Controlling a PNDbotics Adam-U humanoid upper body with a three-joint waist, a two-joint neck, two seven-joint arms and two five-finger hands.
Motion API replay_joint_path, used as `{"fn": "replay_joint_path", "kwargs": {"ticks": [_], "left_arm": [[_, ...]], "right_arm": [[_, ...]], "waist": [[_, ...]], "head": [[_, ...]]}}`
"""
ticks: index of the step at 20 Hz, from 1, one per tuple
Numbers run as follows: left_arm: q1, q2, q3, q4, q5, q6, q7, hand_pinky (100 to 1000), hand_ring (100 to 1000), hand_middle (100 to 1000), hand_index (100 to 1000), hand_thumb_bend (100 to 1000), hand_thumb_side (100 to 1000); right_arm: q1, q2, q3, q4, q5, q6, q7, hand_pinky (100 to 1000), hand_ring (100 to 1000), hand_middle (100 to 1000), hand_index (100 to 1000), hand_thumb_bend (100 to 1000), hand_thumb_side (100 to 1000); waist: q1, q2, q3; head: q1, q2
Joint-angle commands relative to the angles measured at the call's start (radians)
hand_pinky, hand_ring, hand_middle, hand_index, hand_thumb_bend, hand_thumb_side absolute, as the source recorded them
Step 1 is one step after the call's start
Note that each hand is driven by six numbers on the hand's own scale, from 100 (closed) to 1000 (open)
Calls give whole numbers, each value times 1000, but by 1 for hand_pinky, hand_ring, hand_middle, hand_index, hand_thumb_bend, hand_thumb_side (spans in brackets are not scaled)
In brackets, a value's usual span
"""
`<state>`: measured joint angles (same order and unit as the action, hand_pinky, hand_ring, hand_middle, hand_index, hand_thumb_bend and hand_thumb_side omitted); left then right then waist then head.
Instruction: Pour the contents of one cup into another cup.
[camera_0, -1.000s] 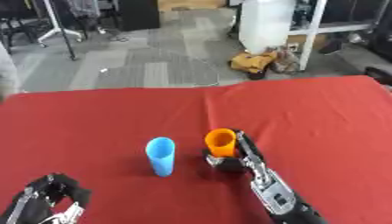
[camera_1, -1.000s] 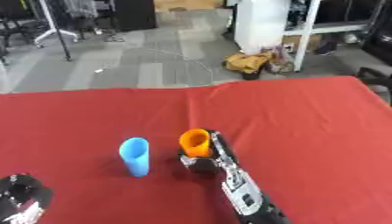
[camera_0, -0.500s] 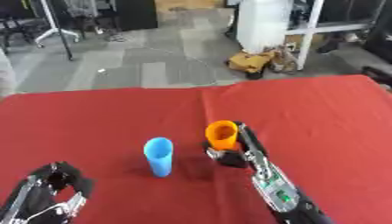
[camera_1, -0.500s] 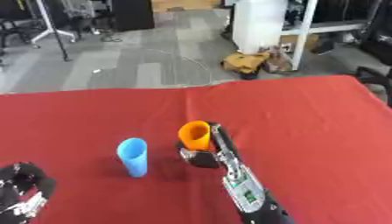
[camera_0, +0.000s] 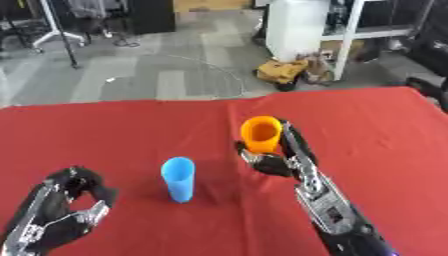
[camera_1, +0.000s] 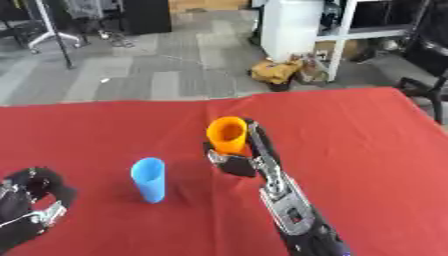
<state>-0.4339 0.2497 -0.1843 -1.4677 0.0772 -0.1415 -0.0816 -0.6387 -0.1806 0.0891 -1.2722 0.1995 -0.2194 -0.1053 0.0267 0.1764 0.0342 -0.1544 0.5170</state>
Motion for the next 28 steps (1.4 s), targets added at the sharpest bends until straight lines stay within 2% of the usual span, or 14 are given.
{"fn": "replay_joint_path", "kwargs": {"ticks": [1,2,3,11,21,28], "left_arm": [[-35,-12,-11,48,-41,-15,10,674,505,527,661,542,100],[-45,-18,-17,69,-52,-22,9,678,515,535,670,562,100],[-53,-24,-20,88,-60,-30,8,689,539,556,692,625,111],[-140,-75,-36,265,-111,-74,5,717,583,594,725,773,135],[-215,-101,-20,371,-176,-116,133,747,628,632,742,804,124],[-265,-99,-24,400,-168,-120,114,752,629,639,758,829,142]], "right_arm": [[-8,-26,-18,-49,-16,6,-12,577,231,217,485,338,100],[-6,-28,-21,-57,-19,7,-16,577,231,217,484,339,100],[-4,-30,-23,-63,-21,9,-18,577,232,218,484,339,100],[-2,-36,-38,-127,-41,12,-33,577,236,221,483,344,100],[-6,-33,-37,-159,-51,17,-30,578,238,221,484,346,100],[-15,-14,-33,-159,-42,15,-23,578,238,220,484,346,100]], "waist": [[-3,-13,-4],[-4,-13,-7],[-5,-13,-8],[-16,-11,-26],[-26,-3,-56],[-28,5,-72]], "head": [[5,-1],[6,-1],[7,-1],[12,-8],[18,-17],[24,-22]]}}
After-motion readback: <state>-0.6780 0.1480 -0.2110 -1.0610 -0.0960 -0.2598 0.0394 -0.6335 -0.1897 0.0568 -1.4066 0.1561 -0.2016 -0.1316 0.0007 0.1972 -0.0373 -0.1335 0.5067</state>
